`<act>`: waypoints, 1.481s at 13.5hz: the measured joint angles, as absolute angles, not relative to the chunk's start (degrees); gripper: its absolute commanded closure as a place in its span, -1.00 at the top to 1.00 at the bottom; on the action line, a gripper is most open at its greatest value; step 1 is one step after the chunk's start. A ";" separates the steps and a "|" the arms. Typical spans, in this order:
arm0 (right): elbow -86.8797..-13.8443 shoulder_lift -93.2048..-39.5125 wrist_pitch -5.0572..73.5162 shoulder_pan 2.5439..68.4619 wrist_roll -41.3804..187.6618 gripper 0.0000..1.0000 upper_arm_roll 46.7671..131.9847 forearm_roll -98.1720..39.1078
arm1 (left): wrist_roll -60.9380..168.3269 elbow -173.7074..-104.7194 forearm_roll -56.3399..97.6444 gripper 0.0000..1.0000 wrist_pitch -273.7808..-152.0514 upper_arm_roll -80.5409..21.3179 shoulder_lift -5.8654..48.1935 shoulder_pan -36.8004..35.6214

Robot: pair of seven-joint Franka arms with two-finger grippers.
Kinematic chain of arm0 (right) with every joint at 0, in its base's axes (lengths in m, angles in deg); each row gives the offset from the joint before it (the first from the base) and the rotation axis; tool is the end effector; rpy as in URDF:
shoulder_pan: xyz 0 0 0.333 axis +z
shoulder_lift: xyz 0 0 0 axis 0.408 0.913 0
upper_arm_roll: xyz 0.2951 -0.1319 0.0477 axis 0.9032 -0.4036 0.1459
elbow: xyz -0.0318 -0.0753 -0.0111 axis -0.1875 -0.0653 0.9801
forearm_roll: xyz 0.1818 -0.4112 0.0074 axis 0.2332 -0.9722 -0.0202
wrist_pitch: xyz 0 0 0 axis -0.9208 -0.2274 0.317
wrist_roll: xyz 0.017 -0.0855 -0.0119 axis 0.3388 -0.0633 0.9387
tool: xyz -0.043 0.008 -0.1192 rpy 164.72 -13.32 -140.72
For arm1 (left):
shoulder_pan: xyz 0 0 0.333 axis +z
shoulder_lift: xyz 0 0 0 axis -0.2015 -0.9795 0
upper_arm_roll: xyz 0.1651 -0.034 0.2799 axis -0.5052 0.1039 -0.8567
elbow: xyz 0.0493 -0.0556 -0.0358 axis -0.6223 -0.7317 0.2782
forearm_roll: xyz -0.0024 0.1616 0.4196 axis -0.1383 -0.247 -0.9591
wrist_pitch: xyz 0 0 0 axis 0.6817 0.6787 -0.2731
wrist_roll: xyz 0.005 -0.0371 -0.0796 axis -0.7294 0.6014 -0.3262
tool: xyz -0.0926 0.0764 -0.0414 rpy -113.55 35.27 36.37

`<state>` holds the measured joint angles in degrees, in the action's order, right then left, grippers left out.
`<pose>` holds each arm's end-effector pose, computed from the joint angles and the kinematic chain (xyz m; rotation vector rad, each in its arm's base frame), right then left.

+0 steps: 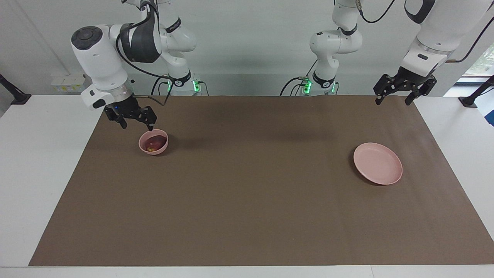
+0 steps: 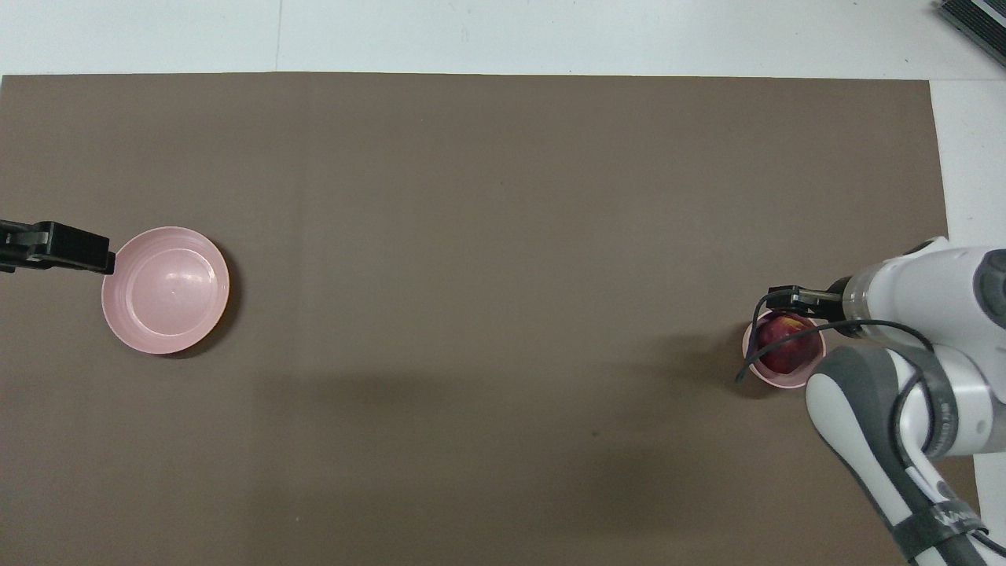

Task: Move apple from plate to bowl

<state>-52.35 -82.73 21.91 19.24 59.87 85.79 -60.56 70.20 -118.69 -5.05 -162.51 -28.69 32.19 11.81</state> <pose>0.6138 -0.0137 0.5056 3.1285 -0.1721 0.0161 0.6016 -0.0390 0.6363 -3.1293 0.1313 -0.0099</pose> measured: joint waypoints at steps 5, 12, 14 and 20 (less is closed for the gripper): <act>-39.63 -82.16 6.76 18.98 59.90 1.00 85.72 -60.55 | 70.20 -118.69 -5.05 1.00 -162.51 -29.50 32.19 11.96; -33.95 -80.77 1.48 18.75 59.90 1.00 85.73 -60.17 | 70.20 -118.69 -5.05 1.00 -162.51 -29.48 32.19 11.96; -33.87 -80.71 1.48 18.94 59.90 1.00 85.86 -60.17 | 70.20 -118.69 -5.05 1.00 -162.51 -29.48 32.19 11.96; -33.81 -80.71 1.48 19.22 59.89 1.00 85.93 -60.18 | 70.20 -118.69 -5.05 1.00 -162.51 -29.48 32.19 11.96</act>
<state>-33.81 -80.71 1.48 19.22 59.89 85.93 -60.18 70.20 -118.69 -5.05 -162.51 -29.48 32.19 11.96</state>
